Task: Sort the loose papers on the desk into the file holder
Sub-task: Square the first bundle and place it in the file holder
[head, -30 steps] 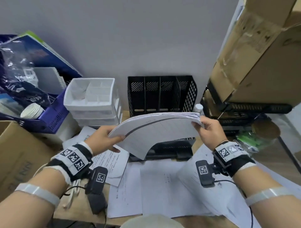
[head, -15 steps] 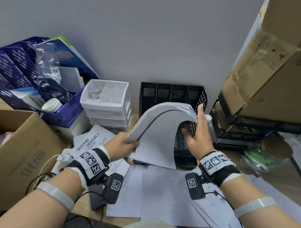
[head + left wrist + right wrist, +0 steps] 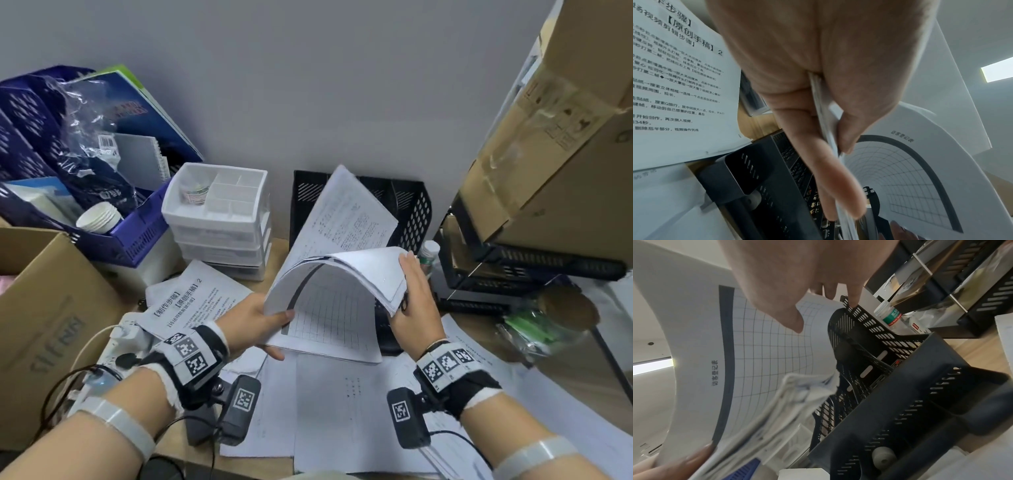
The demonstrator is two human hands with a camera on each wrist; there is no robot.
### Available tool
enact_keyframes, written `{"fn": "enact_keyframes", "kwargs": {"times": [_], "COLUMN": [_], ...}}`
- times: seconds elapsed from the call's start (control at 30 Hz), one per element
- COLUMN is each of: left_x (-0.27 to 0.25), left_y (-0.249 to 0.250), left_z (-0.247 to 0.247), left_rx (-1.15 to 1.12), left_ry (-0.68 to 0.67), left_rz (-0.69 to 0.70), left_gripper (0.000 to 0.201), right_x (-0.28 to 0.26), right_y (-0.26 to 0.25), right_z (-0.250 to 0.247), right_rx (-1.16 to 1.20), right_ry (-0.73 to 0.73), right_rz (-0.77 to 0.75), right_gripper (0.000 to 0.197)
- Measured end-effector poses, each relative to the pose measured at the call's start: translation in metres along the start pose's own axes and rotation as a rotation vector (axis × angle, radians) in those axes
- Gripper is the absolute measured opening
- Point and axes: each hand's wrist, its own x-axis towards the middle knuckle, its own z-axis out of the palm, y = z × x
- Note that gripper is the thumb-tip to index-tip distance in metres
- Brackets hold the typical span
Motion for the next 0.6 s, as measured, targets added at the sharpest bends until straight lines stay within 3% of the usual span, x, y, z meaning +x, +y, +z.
{"fn": "enact_keyframes", "kwargs": {"times": [0.13,0.33,0.6], "left_x": [0.002,0.015,0.026], "left_y": [-0.001,-0.003,-0.014], "left_z": [-0.012,-0.030,-0.034], "left_rx": [-0.002,0.037,0.021], "left_ry": [-0.035,-0.092,-0.187], "left_rz": [0.011,0.010,-0.019], "left_gripper": [0.004,0.007,0.013], "right_x": [0.004,0.014,0.016], "right_y": [-0.002,-0.018,-0.025], "right_z": [0.002,0.007,0.014], "right_rx": [-0.024,-0.042,-0.037], "right_ry": [-0.002,0.056,0.078], "right_rz": [0.017,0.113,0.194], "right_gripper": [0.079,0.104,0.101]}}
